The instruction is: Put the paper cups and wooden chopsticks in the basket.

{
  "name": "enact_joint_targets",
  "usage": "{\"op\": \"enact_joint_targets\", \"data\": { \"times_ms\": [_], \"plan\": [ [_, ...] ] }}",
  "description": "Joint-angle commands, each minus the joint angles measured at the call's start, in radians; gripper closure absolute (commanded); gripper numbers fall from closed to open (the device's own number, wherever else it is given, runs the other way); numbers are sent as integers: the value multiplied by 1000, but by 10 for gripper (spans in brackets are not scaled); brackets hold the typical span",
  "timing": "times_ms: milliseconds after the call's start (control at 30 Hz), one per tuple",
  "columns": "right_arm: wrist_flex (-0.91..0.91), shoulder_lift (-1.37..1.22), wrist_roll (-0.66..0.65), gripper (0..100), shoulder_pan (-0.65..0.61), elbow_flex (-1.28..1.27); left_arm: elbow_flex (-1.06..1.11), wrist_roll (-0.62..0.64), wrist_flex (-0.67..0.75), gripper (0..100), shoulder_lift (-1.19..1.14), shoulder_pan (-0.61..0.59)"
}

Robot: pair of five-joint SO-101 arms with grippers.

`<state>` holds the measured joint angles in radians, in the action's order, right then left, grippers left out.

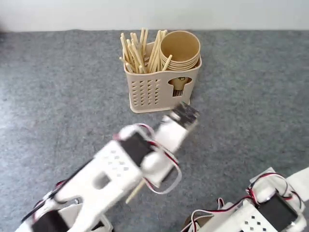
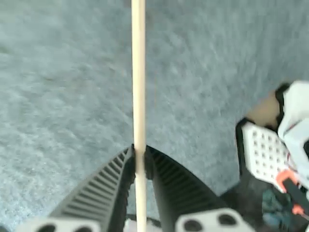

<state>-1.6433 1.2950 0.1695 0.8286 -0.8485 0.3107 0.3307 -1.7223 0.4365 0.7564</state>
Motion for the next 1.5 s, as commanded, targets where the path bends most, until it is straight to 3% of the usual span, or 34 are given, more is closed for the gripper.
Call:
{"op": "enact_joint_targets", "data": {
  "times_ms": [0,300,500,733,967,1167,1467],
  "plan": [
    [-1,7,2,991,4,6,-38,-26,0,987,101,-83],
    [-2,7,2,991,4,6,-259,-21,26,987,117,-218],
    [-2,7,2,991,4,6,-464,-21,173,987,109,-249],
    [-4,7,2,991,4,6,-441,-21,522,987,110,-255],
    [-4,7,2,991,4,6,-375,-20,908,987,109,-359],
    [-4,7,2,991,4,6,-74,-21,1254,987,109,-379],
    [-4,7,2,991,4,5,380,-26,1904,987,107,-442]
  ]
}}
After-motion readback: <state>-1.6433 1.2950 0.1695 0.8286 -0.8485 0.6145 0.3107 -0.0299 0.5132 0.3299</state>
